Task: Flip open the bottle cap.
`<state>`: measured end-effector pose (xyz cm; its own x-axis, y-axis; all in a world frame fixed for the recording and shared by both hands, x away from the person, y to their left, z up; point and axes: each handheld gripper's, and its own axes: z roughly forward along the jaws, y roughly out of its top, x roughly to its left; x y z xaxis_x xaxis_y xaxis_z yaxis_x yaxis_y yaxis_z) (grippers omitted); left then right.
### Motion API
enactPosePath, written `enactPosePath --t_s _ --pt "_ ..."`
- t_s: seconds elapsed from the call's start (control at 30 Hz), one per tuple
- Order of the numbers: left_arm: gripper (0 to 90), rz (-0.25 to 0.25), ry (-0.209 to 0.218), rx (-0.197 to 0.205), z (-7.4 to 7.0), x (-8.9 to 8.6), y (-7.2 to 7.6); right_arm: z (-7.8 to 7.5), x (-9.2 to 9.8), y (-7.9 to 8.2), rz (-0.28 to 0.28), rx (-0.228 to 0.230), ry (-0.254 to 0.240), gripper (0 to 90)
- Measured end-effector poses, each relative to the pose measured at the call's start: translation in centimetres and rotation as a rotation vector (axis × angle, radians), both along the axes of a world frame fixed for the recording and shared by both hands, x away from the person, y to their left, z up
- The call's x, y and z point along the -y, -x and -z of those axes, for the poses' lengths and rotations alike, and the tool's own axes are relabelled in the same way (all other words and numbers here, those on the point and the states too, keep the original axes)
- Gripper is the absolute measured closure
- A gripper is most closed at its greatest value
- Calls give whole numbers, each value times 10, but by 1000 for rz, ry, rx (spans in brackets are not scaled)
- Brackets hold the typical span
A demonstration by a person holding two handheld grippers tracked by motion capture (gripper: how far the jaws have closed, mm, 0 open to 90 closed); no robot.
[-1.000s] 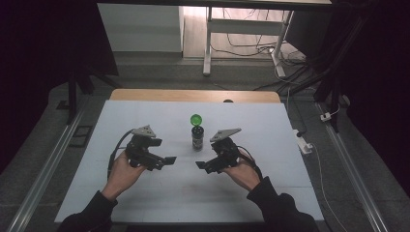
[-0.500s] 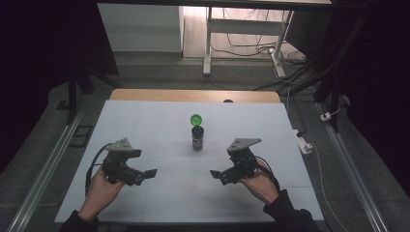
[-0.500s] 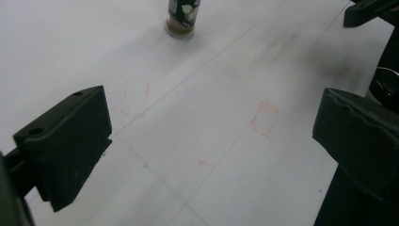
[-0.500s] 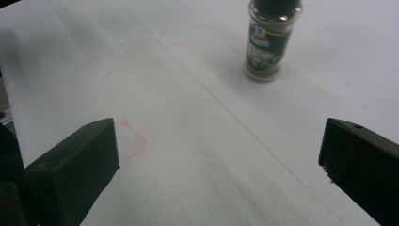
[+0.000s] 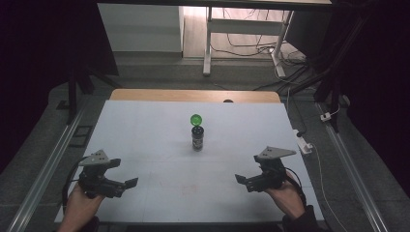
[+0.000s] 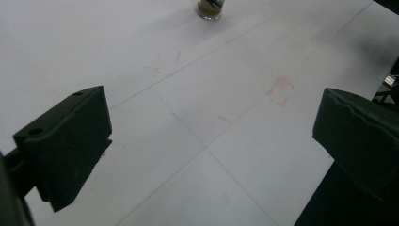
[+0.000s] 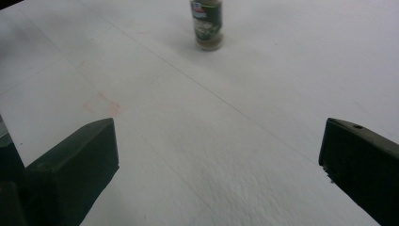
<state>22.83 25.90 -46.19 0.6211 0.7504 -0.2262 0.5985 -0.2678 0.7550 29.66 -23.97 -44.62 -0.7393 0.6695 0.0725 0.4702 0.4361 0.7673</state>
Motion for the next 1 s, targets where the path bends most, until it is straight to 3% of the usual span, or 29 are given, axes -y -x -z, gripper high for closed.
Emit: enactPosePath --t_s 0.23,0.47,0.77,1.0 --pt "0 -58 0 15 3 -18 19 4 30 17 86 9 12 0" --pt "0 -103 -2 5 10 -32 33 9 54 31 154 -16 25 0" --pt "0 -145 -22 -17 17 -42 46 11 67 43 206 -31 24 0" --pt "0 -139 -35 -44 18 -43 46 11 71 45 224 -51 18 0"
